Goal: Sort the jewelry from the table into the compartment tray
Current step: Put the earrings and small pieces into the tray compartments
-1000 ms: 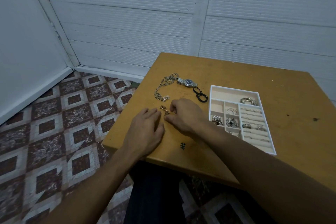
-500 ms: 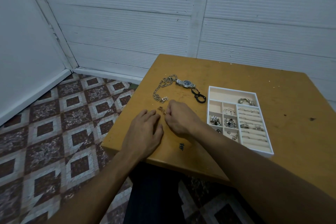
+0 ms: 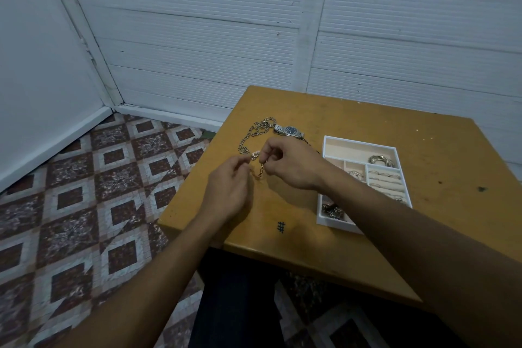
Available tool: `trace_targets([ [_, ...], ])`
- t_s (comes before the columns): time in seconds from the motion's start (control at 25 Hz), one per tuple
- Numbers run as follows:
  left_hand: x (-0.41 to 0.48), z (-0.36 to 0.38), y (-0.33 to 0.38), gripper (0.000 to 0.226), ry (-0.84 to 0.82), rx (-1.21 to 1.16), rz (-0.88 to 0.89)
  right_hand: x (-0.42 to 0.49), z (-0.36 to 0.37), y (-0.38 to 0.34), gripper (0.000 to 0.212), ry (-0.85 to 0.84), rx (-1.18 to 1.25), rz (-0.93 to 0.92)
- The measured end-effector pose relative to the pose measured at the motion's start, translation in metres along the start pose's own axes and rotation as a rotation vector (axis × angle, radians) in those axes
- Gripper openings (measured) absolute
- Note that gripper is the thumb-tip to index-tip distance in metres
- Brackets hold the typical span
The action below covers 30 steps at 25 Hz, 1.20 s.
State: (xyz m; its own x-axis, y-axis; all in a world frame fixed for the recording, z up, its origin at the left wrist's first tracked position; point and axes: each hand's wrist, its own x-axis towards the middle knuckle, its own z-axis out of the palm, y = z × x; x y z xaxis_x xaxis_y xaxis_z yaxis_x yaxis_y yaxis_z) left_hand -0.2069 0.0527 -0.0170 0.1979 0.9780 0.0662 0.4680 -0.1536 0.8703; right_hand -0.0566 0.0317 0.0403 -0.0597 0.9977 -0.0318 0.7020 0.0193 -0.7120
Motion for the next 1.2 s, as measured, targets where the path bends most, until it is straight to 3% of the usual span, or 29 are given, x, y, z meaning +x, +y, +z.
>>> trace_targets([
  [0.16, 0.008, 0.005, 0.020, 0.035, -0.017, -0.467, -0.173, -0.007, -0.019, -0.017, 0.018, -0.042, -0.038, -0.046],
  [0.44, 0.003, 0.017, 0.038, 0.050, -0.159, -0.859, -0.251, -0.021, -0.051, -0.043, 0.008, -0.031, -0.128, -0.065],
  [1.0, -0.028, 0.067, 0.068, 0.054, -0.406, -1.019, -0.398, -0.051, -0.090, -0.021, 0.008, 0.092, -0.157, 0.049],
  [1.2, -0.034, 0.081, 0.073, 0.050, -0.479, -1.110, -0.523, -0.061, -0.090, -0.004, 0.009, 0.111, -0.125, 0.092],
])
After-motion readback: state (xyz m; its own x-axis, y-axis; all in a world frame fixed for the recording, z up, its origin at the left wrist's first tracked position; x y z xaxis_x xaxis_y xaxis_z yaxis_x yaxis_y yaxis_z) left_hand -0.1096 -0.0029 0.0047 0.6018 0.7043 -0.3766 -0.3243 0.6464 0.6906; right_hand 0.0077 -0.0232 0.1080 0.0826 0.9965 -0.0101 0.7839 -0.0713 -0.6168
